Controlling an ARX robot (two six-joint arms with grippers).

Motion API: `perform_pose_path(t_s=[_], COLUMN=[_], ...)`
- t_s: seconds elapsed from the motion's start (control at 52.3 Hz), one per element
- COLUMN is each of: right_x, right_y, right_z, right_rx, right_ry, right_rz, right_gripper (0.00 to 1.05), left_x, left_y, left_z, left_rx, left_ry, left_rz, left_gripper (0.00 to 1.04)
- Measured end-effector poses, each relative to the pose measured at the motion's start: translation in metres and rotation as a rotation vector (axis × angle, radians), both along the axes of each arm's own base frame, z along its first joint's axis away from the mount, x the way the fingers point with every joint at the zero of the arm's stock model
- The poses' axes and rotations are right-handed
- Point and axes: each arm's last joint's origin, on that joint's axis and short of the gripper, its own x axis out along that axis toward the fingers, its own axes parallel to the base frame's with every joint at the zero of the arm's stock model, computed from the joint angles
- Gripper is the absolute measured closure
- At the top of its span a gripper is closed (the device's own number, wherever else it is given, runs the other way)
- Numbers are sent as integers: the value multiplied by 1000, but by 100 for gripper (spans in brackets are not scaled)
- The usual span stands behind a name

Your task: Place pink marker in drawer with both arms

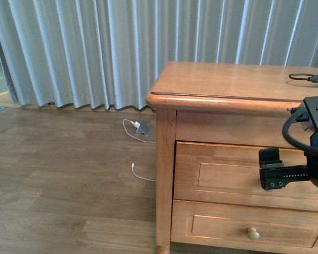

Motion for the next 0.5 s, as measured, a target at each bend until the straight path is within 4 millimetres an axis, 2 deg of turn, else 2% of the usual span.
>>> perform_pose_path(t_s=[0.229, 0.382, 0.497], right_x=[-44, -88, -121], right_y=[-21, -37, -45], right_z=[41, 72, 85], right_rx=[75, 82, 77], right_ry=[33, -37, -85], right_rz=[7, 17, 25], right_gripper=[8, 8, 8], left_x=[0, 0, 0], left_y=[0, 0, 0], left_z=[0, 0, 0], left_rx=[0, 0, 0], left_ry=[0, 0, 0], left_rz=[0, 0, 0], left_gripper=[6, 6, 6])
